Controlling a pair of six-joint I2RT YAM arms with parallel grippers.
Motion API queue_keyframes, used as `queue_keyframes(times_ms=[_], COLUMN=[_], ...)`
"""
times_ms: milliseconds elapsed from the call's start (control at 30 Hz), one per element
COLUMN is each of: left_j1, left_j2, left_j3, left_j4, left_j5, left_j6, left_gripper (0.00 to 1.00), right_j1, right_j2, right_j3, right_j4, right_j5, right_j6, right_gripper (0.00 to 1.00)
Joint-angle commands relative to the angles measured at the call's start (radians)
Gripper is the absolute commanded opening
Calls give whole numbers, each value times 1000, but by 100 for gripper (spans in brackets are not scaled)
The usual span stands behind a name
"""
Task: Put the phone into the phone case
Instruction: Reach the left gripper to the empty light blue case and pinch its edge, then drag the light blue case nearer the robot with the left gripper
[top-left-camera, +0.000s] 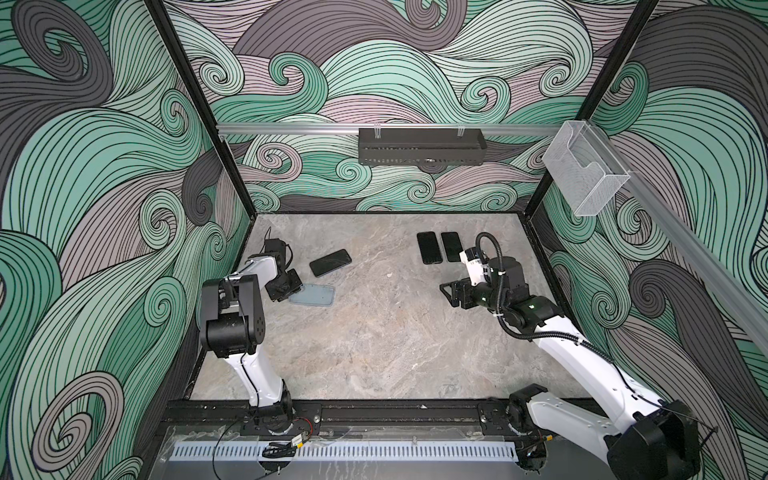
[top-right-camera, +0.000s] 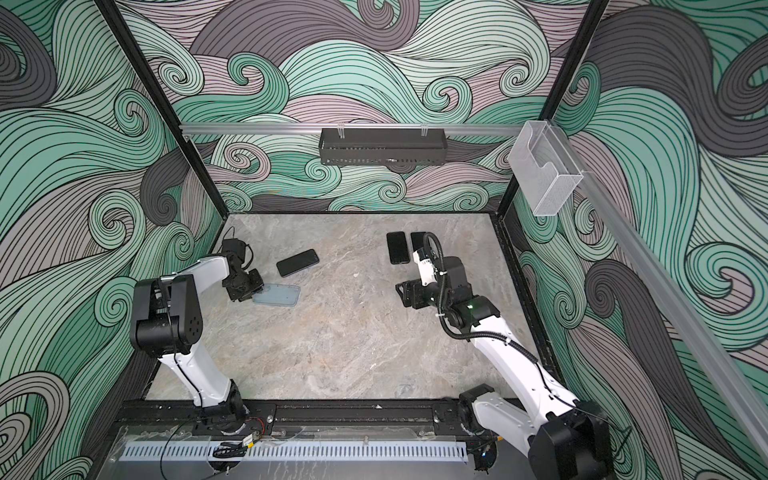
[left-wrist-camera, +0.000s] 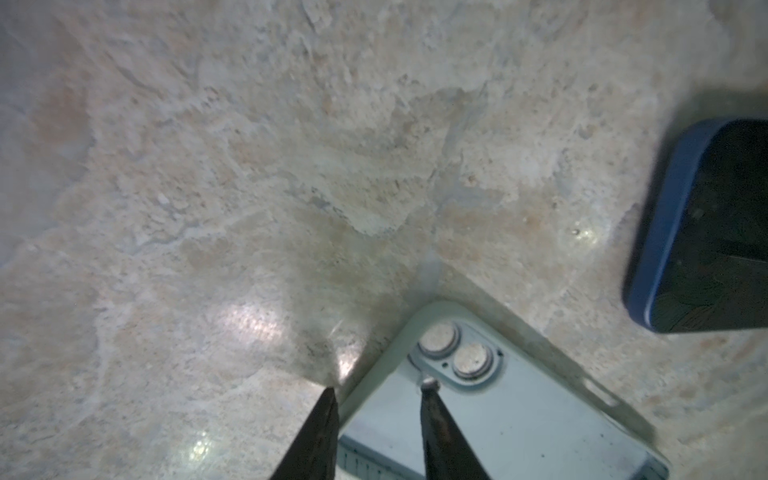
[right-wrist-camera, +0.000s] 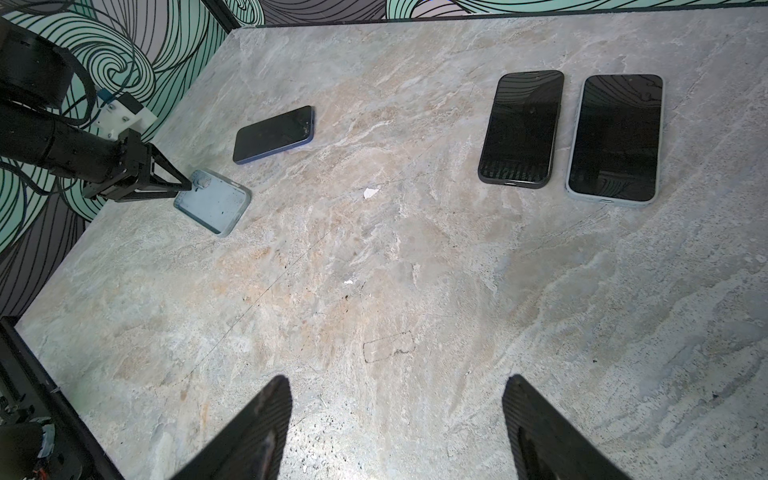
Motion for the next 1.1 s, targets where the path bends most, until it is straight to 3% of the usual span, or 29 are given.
queue_keyframes(times_ms=[0,333,567,767,933,1067], left_j1=[3,-12,-83,-171,-299,-385], left_j2=[13,-10,-24,-72,-124,-158], left_j3=[-20,-64,-68,-97,-113,-125], left_j4=[13,35,30,22,2,-1], left_j5=[40,71,60,11,-37,-16], left_j6=[15,19,41,48,62,51], left_gripper=[33,17,9,4,1,0], right_j1=[3,2,2,1,1,-1], right_j2=[-2,-8,-21,-43,-54,-47], right_j3=[8,7,5,-1,-1,10], right_j4=[9,-1,-8,-16,-31,-87], right_j5=[13,35,55,75,105,240], right_j6=[-12,-19,-21,-19,-17,13], right_gripper=[80,81,81,81,81,83])
